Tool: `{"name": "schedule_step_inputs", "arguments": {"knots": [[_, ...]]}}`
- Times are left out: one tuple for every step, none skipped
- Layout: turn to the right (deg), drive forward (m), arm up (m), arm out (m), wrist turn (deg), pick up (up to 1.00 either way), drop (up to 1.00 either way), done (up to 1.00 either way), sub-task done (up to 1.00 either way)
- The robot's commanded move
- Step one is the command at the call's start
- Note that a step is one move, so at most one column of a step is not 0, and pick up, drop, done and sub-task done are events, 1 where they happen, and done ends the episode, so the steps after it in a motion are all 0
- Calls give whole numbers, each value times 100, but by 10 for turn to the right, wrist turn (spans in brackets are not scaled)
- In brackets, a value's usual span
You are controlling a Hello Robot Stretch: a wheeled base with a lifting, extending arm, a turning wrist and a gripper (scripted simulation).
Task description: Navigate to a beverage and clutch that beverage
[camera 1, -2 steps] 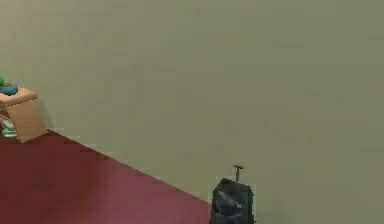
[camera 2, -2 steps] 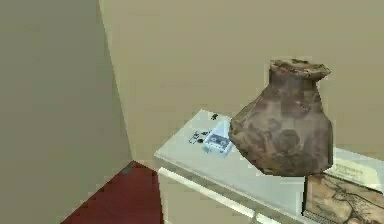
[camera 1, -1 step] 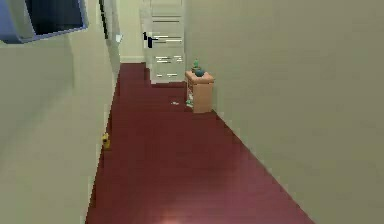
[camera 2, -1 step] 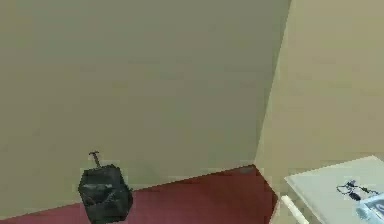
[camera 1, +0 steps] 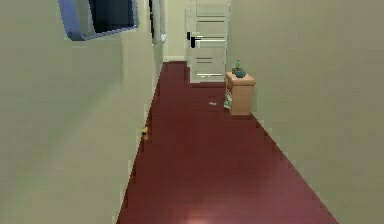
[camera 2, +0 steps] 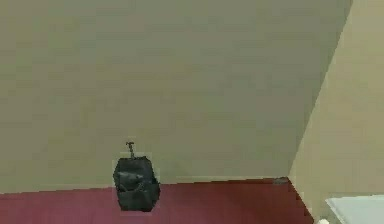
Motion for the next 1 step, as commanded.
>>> {"name": "schedule_step_inputs", "arguments": {"knots": [[0,100,0,0,0,0,0,0,0]]}}
